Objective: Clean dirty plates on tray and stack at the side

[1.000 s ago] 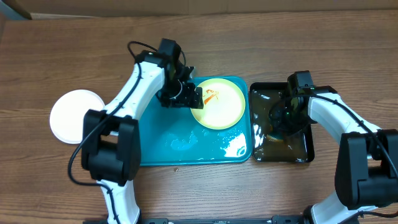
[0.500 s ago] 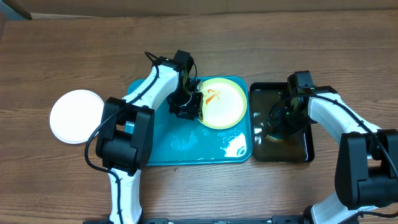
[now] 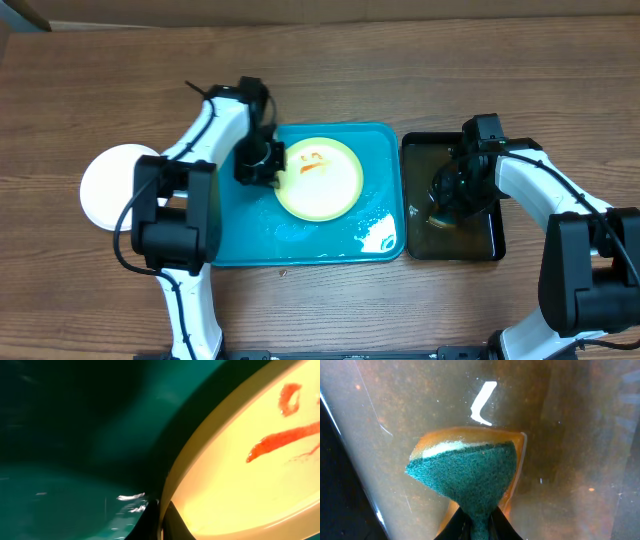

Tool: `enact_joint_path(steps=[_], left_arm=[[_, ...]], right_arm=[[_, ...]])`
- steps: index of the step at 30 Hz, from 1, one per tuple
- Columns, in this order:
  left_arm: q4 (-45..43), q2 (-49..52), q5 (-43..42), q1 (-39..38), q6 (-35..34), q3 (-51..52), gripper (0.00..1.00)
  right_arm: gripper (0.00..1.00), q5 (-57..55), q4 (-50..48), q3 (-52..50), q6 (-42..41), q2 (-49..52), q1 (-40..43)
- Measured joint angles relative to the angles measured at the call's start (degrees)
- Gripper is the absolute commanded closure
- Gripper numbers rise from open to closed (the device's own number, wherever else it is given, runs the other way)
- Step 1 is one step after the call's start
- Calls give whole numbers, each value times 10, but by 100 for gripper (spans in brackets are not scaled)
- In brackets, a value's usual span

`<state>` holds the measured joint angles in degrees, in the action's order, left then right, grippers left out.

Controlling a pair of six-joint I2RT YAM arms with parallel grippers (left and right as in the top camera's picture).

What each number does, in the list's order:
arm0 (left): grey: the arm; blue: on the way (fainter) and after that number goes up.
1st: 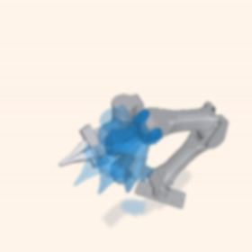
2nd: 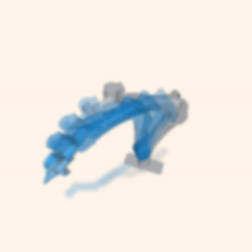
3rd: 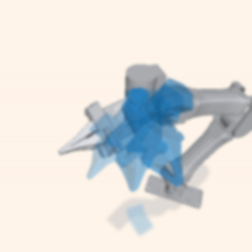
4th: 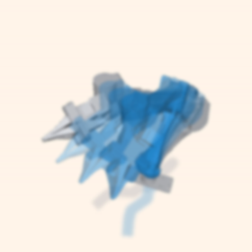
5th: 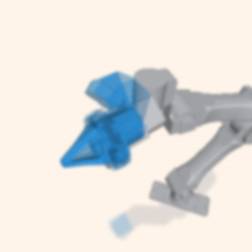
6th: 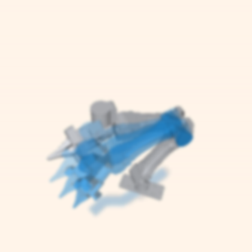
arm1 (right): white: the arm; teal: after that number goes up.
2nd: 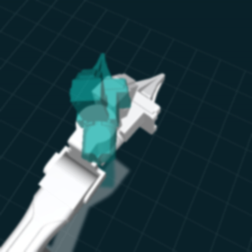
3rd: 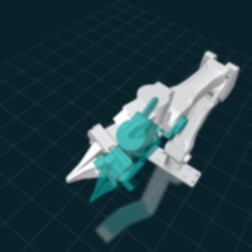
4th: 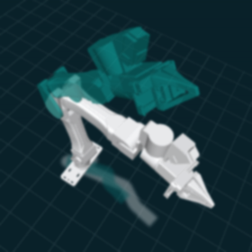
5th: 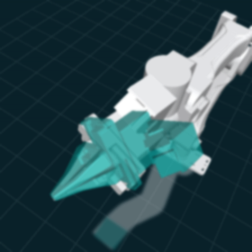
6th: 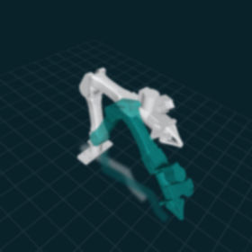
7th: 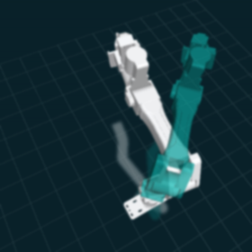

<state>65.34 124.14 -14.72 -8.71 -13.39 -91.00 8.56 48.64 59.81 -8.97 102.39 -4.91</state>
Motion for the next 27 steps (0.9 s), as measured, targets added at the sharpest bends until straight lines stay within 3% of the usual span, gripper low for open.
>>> enact_joint_path(steps=[6,12,23,27], left_arm=[[65,1,13,45,2,-69,75],[153,1,15,41,0,-109,71],[231,-4,24,-79,-80,-109,71],[231,-85,71,-132,-131,-85,69]], right_arm=[[89,0,0,0,0,0,0],[89,0,0,0,0,0,0],[89,0,1,0,0,0,0],[89,0,3,0,0,0,0]])
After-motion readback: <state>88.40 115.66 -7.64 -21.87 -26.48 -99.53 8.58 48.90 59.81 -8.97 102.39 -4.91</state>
